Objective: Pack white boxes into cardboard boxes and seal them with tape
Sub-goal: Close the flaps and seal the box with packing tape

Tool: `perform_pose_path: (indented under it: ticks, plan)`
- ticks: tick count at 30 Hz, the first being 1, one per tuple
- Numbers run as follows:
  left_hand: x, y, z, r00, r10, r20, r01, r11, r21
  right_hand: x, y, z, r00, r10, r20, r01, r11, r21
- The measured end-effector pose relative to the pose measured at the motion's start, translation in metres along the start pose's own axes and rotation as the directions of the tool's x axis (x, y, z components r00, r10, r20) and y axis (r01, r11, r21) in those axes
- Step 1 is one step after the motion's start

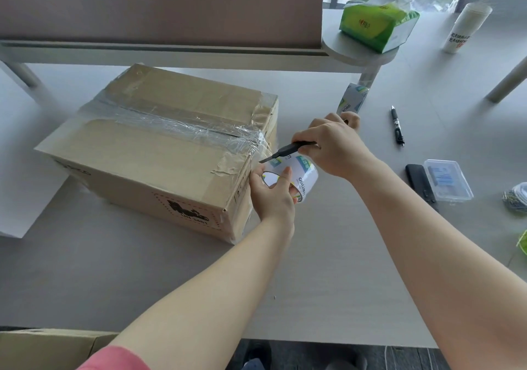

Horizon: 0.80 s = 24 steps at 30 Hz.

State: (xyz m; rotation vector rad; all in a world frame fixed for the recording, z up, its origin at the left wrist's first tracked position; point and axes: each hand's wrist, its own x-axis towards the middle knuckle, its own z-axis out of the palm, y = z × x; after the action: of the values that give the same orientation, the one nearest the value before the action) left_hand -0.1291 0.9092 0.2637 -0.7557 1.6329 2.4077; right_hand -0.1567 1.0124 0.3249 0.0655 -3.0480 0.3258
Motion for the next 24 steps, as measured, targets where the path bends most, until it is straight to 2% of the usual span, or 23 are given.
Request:
perform_pose_path:
  ticks: [11,19,21,24]
  plan:
    - [0.003,-0.001,0.005,1.0,0.009,-0.008,-0.009,1.0,0.004,-0.001,-0.005,0.001,0.999,0.004,-0.036,-0.011,0.984,-0.18]
    - [-0.001,0.002,0.003,0.999,0.025,0.03,-0.025,1.0,0.018,0.004,0.001,-0.002,0.989,0.089,-0.121,-0.119,0.954,-0.277]
    - [0.002,0.002,0.003,0.998,0.04,0.038,-0.041,0.999,0.028,0.006,0.002,0.0,0.989,0.116,-0.092,-0.136,0.954,-0.267]
    - [-0.003,-0.004,0.002,0.997,-0.01,0.082,0.004,0.997,0.082,0.005,0.004,0.01,0.975,0.221,0.007,-0.218,0.966,-0.137]
